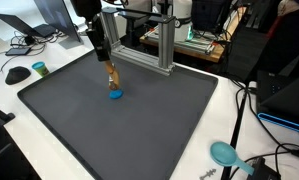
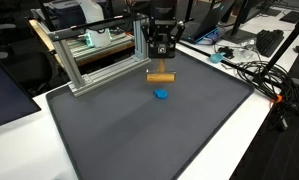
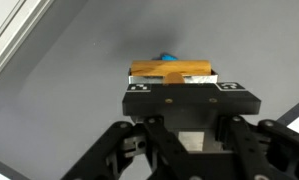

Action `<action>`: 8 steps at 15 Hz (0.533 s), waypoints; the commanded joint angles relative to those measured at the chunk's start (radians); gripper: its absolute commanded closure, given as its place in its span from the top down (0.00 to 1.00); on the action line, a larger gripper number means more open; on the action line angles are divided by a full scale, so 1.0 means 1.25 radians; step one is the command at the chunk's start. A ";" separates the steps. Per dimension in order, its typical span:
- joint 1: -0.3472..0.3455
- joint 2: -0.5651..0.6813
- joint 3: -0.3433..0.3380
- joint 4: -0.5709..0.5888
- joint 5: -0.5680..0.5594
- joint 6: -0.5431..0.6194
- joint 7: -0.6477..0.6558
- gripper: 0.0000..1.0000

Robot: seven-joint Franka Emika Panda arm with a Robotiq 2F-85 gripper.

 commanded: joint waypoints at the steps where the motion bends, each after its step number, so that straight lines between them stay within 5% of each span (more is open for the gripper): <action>1: 0.025 0.045 -0.006 0.057 0.004 -0.005 0.099 0.22; 8: 0.038 0.110 -0.021 0.089 -0.018 0.009 0.190 0.22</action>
